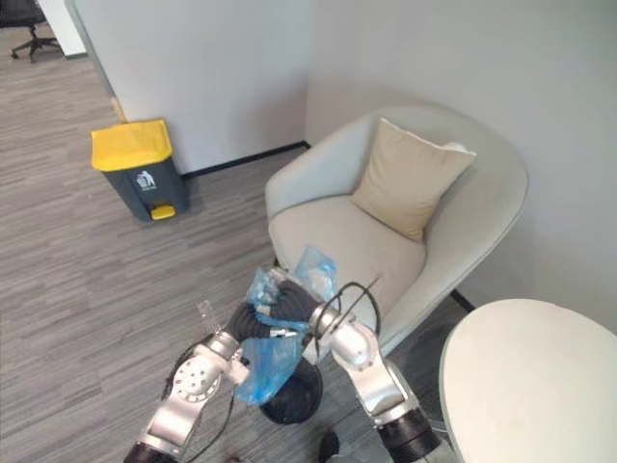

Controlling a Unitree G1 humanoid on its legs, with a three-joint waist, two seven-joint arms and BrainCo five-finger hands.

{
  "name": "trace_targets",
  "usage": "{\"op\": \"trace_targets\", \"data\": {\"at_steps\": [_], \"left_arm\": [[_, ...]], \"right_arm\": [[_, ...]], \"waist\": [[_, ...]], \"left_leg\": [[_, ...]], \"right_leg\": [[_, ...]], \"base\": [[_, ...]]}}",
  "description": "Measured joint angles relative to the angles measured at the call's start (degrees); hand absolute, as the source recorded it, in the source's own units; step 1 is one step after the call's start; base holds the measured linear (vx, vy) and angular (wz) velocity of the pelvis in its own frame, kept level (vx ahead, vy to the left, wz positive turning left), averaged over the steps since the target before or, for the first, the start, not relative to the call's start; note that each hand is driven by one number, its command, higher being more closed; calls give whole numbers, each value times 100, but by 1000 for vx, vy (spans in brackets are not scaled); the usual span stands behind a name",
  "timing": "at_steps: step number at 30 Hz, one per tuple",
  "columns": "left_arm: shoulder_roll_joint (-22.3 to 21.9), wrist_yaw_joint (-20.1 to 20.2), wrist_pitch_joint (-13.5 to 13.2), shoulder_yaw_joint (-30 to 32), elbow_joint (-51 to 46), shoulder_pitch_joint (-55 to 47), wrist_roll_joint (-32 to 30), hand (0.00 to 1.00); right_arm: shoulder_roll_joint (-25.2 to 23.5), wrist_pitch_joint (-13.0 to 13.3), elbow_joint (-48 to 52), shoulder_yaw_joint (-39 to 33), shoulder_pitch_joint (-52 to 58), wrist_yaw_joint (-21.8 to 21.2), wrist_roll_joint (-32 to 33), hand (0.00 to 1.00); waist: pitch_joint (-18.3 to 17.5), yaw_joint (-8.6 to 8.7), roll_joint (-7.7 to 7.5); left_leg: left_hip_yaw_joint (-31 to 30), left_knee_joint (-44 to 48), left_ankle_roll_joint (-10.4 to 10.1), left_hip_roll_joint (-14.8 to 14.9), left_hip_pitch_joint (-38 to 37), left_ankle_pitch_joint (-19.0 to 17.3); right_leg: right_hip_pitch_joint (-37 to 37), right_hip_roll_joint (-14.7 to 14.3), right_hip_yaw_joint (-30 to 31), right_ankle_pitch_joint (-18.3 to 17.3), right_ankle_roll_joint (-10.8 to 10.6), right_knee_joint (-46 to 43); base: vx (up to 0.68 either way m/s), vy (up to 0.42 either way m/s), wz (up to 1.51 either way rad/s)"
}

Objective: Gather rubbish on tea table into small bin, then transfer packed bag to large trash can.

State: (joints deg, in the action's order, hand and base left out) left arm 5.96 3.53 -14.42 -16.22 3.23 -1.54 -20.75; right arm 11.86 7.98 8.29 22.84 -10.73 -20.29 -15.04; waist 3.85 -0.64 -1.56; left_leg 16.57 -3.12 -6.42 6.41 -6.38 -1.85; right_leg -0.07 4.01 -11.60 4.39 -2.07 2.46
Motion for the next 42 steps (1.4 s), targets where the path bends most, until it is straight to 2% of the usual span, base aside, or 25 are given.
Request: {"op": "trace_targets", "data": {"at_steps": [5, 7, 9, 16, 20, 23, 24, 29, 35, 40, 42], "left_arm": [[-70, -235, 205, 7, 7, 168, -400, 0], [-226, -260, 360, 7, 139, 218, -499, 0], [-337, -335, 406, -1, 304, 252, -567, 0], [-518, -374, 673, -2, 572, 436, -1090, 0], [-518, -309, 983, 2, 812, 526, -1378, 0], [-516, -272, 1053, 3, 989, 526, -1465, 0], [-516, -207, 1103, 3, 1014, 525, -1477, 100], [-512, -203, 1153, 2, 1146, 525, -1528, 100], [-506, -204, 1153, -66, 1461, 522, -1492, 100], [-506, -211, 1096, -80, 1496, 521, -1053, 100], [-513, -216, 1084, -88, 1496, 520, -824, 100]], "right_arm": [[-8, -20, 0, 13, -176, 7, 6, 100], [-30, -74, 0, 21, -194, 8, 50, 100], [-37, -134, 1, 50, -193, 8, 76, 100], [-54, -418, 325, 215, -199, 17, 243, 100], [-63, -578, 456, 360, -240, 16, 389, 100], [-63, -635, 488, 565, -244, 10, 418, 100], [-63, -694, 542, 643, -247, 10, 513, 100], [-63, -815, 722, 835, -427, 16, 842, 100], [-63, -836, 722, 956, -488, 9, 888, 100], [-75, -820, 708, 998, -481, -62, 1016, 100], [-117, -673, 649, 998, -376, -158, 999, 100]], "waist": [[-39, -3, 2], [-84, -9, 10], [-149, -14, 23], [-210, -17, 36], [-261, -19, 35], [-309, -18, 35], [-316, -17, 32], [-335, -14, 31], [-368, -7, 25], [-368, 0, 26], [-367, 3, 26]], "left_leg": [[11, -2, 1, -1, -5, 0], [10, -16, 3, 1, -6, 4], [11, -32, 1, 3, -6, 6], [26, -63, -9, 16, -27, 14], [61, -76, -10, 18, -54, 13], [90, -84, -11, 25, -69, 13], [97, -84, -11, 28, -73, 12], [175, -85, -13, 32, -81, 11], [206, -91, -19, 42, -82, 15], [234, -96, -18, 42, -83, 15], [231, -99, -18, 42, -83, 15]], "right_leg": [[0, -1, 30, 8, -10, 0], [-2, -8, 32, 8, -10, 6], [-3, -15, 34, 8, -10, 20], [-3, -36, 76, 8, -11, 28], [-2, -47, 120, 8, -11, 28], [-3, -59, 151, 8, -11, 28], [-3, -64, 164, 8, -11, 28], [-46, -82, 274, 12, -15, 17], [-76, -100, 323, 12, -15, -3], [-94, -105, 351, 13, -15, -5], [-94, -104, 349, 13, -15, -5]], "base": [[0, 0, 0], [0, 0, 0], [0, 0, 0], [0, 0, 0], [-5, -4, -3], [-7, -11, -5], [-12, -14, -5], [-20, -12, -9], [-6, -6, -2], [-6, -4, -2], [0, 0, 0]]}}
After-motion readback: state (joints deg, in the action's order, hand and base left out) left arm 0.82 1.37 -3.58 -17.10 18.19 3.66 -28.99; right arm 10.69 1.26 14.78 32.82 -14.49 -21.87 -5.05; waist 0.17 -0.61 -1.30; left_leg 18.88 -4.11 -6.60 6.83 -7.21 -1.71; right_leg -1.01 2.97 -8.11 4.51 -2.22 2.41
